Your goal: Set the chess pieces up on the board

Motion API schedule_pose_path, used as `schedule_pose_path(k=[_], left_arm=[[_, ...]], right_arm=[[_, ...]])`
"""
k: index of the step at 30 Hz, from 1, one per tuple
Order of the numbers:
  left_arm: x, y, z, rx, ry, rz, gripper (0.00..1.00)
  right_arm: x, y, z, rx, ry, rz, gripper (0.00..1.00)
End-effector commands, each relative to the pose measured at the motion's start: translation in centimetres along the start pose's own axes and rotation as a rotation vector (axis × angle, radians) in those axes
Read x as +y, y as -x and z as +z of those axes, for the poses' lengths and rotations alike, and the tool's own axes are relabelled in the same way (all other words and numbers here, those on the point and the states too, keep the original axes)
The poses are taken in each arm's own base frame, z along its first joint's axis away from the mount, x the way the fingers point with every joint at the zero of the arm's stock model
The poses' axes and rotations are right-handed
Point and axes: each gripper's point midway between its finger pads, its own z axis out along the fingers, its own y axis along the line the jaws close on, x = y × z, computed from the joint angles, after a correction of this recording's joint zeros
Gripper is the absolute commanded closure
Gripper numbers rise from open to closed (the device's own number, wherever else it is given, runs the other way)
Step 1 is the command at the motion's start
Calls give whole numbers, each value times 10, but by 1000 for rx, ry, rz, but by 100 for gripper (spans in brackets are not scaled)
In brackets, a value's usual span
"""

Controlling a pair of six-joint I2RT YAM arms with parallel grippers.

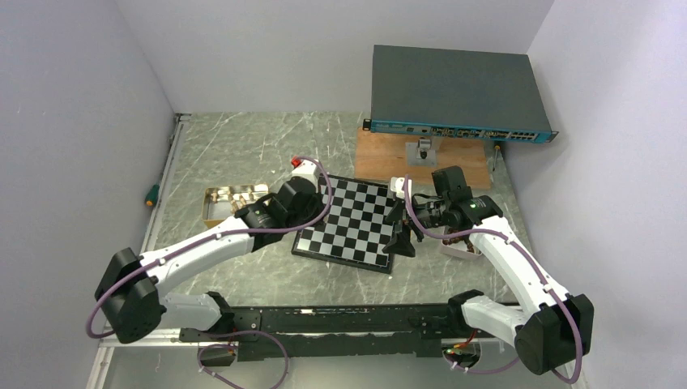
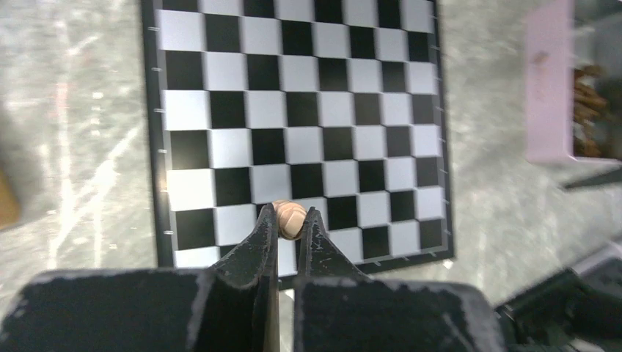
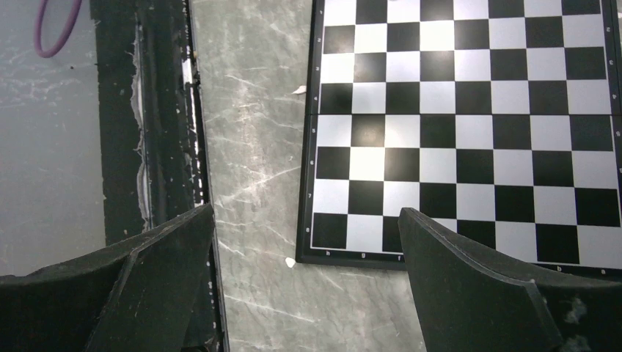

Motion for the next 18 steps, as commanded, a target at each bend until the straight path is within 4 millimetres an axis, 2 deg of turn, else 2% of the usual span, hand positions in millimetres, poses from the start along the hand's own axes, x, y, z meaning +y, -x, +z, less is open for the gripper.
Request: schedule_pose_path(k=[1,4,9,18], left_arm=[[42,20,6,-43,257,28,100],[53,23,18,-55,303,42,100],[59,25,34,-56,319,66,100],[58,22,36,-66,275,77,100]], right_arm=[[-12,10,-7,-6,-59,-69,1],[-13,8,-7,3,-63,-69,1],[-15,5,-7,17,-66,-68,1],[-16,-1,-22,28,-56,-85,1]])
